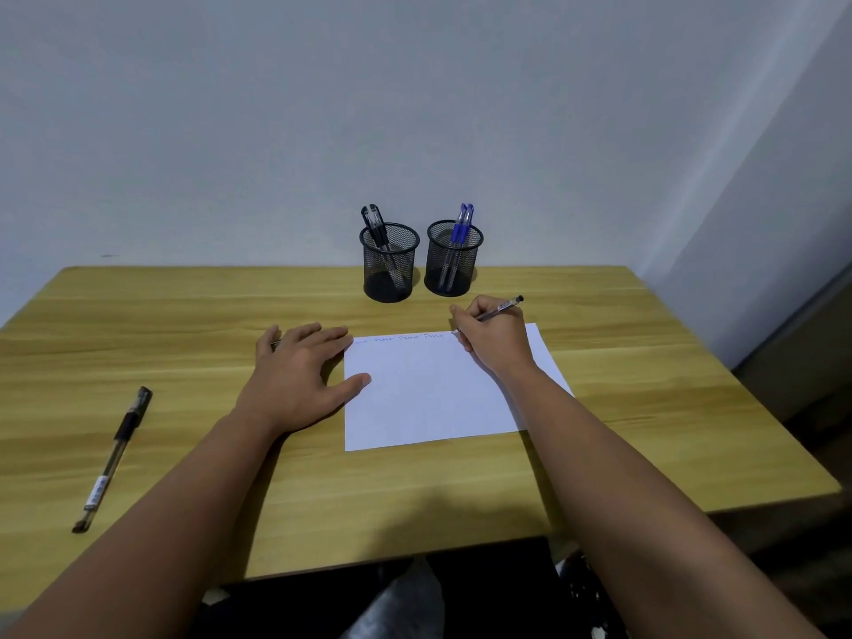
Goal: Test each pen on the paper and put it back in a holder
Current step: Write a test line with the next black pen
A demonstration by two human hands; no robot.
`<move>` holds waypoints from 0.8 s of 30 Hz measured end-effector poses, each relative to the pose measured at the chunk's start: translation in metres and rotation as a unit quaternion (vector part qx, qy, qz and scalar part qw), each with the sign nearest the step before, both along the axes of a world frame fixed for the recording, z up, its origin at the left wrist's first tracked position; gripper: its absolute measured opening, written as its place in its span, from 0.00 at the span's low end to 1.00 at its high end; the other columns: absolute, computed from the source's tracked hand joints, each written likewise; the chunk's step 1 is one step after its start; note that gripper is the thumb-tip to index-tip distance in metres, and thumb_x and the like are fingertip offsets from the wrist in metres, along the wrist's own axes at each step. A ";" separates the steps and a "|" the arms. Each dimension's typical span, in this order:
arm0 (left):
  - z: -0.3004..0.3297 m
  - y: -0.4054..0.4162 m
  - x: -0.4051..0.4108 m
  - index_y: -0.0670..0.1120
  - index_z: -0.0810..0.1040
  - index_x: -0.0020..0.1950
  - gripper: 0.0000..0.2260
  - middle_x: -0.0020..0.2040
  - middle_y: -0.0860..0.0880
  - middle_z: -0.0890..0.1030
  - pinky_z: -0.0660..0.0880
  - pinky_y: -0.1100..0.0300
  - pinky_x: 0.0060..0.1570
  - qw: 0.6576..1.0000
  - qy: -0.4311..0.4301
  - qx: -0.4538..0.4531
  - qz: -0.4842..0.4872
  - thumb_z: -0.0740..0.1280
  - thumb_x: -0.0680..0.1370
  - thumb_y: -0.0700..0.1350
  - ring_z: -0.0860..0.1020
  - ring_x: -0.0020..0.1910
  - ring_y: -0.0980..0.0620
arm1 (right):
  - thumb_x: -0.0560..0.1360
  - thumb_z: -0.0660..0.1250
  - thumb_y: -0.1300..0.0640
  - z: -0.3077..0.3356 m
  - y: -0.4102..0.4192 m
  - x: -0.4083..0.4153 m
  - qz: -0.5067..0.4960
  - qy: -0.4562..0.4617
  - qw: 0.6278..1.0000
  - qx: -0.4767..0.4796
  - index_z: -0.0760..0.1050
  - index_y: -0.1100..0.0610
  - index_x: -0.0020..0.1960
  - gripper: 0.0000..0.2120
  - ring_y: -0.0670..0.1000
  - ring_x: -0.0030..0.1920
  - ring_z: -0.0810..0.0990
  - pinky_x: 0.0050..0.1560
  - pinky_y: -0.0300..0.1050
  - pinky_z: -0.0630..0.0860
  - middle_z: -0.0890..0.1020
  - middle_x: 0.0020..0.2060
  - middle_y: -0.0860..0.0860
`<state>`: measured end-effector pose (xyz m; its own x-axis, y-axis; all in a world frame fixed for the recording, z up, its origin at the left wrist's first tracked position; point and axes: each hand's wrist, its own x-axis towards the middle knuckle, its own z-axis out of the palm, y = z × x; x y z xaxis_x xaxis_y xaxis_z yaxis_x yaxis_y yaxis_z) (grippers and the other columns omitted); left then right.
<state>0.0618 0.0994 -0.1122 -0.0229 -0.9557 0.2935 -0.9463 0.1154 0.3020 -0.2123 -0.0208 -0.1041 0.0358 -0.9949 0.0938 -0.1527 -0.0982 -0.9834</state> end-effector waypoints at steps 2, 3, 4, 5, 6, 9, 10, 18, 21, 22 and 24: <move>0.001 0.000 -0.001 0.59 0.74 0.72 0.35 0.75 0.63 0.70 0.49 0.38 0.76 1.000 0.001 0.001 0.000 0.56 0.71 0.75 0.63 0.76 0.54 | 0.79 0.73 0.63 0.000 0.001 0.000 0.001 0.003 1.000 0.001 0.69 0.71 0.38 0.19 0.55 0.29 0.75 0.30 0.41 0.73 0.75 0.29 0.64; 0.001 0.001 -0.001 0.59 0.74 0.72 0.35 0.75 0.63 0.70 0.49 0.38 0.76 1.000 0.002 0.001 0.001 0.56 0.71 0.75 0.64 0.76 0.54 | 0.78 0.72 0.64 0.000 0.000 0.000 0.001 0.004 1.000 0.000 0.67 0.73 0.39 0.18 0.55 0.31 0.75 0.31 0.41 0.73 0.72 0.30 0.65; 0.001 0.001 -0.001 0.59 0.74 0.72 0.35 0.75 0.63 0.70 0.49 0.38 0.76 1.000 0.002 0.001 0.001 0.56 0.71 0.75 0.64 0.76 0.54 | 0.77 0.71 0.65 -0.001 -0.001 0.000 -0.001 0.006 1.000 -0.001 0.66 0.73 0.39 0.17 0.56 0.32 0.74 0.31 0.41 0.73 0.71 0.31 0.66; 0.001 0.001 -0.001 0.59 0.74 0.72 0.35 0.75 0.63 0.70 0.49 0.38 0.76 1.000 0.002 0.001 0.000 0.56 0.71 0.75 0.64 0.76 0.55 | 0.77 0.70 0.65 -0.001 -0.001 -0.001 -0.004 0.011 1.000 0.001 0.66 0.74 0.40 0.16 0.56 0.32 0.74 0.31 0.41 0.73 0.70 0.31 0.65; 0.001 0.002 -0.001 0.59 0.74 0.72 0.35 0.75 0.63 0.70 0.49 0.38 0.76 1.000 0.002 0.001 0.000 0.56 0.71 0.75 0.63 0.76 0.55 | 0.78 0.70 0.65 -0.002 -0.001 -0.001 -0.009 0.016 1.000 0.002 0.66 0.74 0.40 0.16 0.56 0.32 0.76 0.31 0.41 0.74 0.71 0.32 0.65; 0.002 0.002 -0.001 0.59 0.74 0.72 0.35 0.75 0.63 0.70 0.48 0.38 0.76 1.000 0.001 0.001 0.001 0.56 0.71 0.75 0.63 0.76 0.55 | 0.80 0.71 0.62 -0.002 -0.001 -0.001 -0.018 0.019 1.000 -0.001 0.69 0.73 0.41 0.17 0.51 0.29 0.79 0.30 0.41 0.75 0.73 0.30 0.66; 0.002 0.002 -0.001 0.59 0.74 0.72 0.35 0.75 0.63 0.70 0.48 0.37 0.76 1.000 0.002 0.000 0.001 0.56 0.71 0.75 0.63 0.76 0.55 | 0.80 0.72 0.61 -0.003 -0.002 -0.001 -0.018 0.016 1.000 -0.002 0.70 0.72 0.40 0.18 0.50 0.27 0.79 0.29 0.40 0.74 0.75 0.29 0.65; 0.002 0.003 -0.001 0.59 0.74 0.72 0.35 0.75 0.63 0.70 0.48 0.38 0.76 1.000 0.002 0.001 0.002 0.56 0.71 0.75 0.63 0.76 0.55 | 0.80 0.71 0.61 -0.002 0.000 0.000 -0.021 0.018 1.000 -0.006 0.70 0.72 0.39 0.18 0.53 0.27 0.77 0.30 0.43 0.73 0.76 0.29 0.69; 0.003 0.003 -0.002 0.59 0.74 0.72 0.35 0.75 0.63 0.70 0.48 0.38 0.76 1.000 0.004 0.002 0.002 0.56 0.71 0.75 0.63 0.76 0.55 | 0.81 0.71 0.61 0.003 0.003 -0.001 -0.044 -0.005 0.999 0.009 0.71 0.70 0.39 0.17 0.52 0.26 0.78 0.28 0.43 0.74 0.78 0.30 0.65; 0.003 0.003 -0.002 0.59 0.74 0.72 0.35 0.75 0.63 0.70 0.48 0.38 0.76 1.000 0.004 0.003 0.002 0.56 0.71 0.75 0.63 0.76 0.55 | 0.81 0.71 0.60 0.005 0.004 -0.001 -0.050 -0.027 0.998 0.015 0.72 0.67 0.38 0.17 0.52 0.25 0.77 0.27 0.42 0.74 0.78 0.30 0.63; 0.003 0.004 -0.002 0.59 0.74 0.72 0.35 0.75 0.63 0.69 0.48 0.38 0.76 1.000 0.000 0.004 0.003 0.56 0.71 0.75 0.63 0.76 0.55 | 0.82 0.73 0.56 0.009 0.006 -0.001 -0.047 -0.058 0.997 0.013 0.73 0.63 0.38 0.18 0.53 0.25 0.76 0.25 0.42 0.73 0.79 0.29 0.60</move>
